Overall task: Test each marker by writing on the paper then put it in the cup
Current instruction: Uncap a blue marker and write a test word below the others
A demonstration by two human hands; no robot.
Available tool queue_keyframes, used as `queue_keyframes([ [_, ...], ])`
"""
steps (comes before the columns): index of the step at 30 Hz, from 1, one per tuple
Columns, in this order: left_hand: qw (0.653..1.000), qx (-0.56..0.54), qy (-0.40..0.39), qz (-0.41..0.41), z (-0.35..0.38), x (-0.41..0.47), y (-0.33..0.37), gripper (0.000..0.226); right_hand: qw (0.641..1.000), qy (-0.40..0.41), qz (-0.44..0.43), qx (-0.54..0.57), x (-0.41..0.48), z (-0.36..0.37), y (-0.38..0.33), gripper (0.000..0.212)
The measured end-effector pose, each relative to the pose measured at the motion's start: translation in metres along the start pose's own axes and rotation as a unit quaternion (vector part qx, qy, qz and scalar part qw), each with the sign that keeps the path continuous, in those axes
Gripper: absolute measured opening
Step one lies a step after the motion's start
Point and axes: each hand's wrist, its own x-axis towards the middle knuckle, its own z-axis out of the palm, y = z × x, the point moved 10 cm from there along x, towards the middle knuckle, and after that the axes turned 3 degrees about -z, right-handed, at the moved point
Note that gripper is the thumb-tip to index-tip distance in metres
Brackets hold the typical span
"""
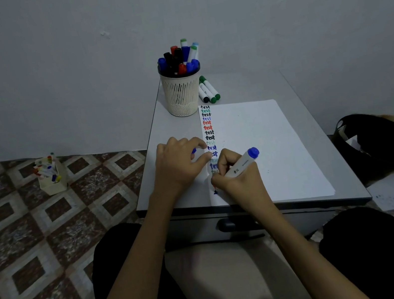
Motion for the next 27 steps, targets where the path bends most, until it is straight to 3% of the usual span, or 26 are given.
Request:
queue_keyframes([
  [27,1.000,-0.011,-0.002,-0.002,0.000,0.000,0.000,0.030,0.999,0.039,0.005,-0.003,0.000,-0.012,0.000,0.037],
])
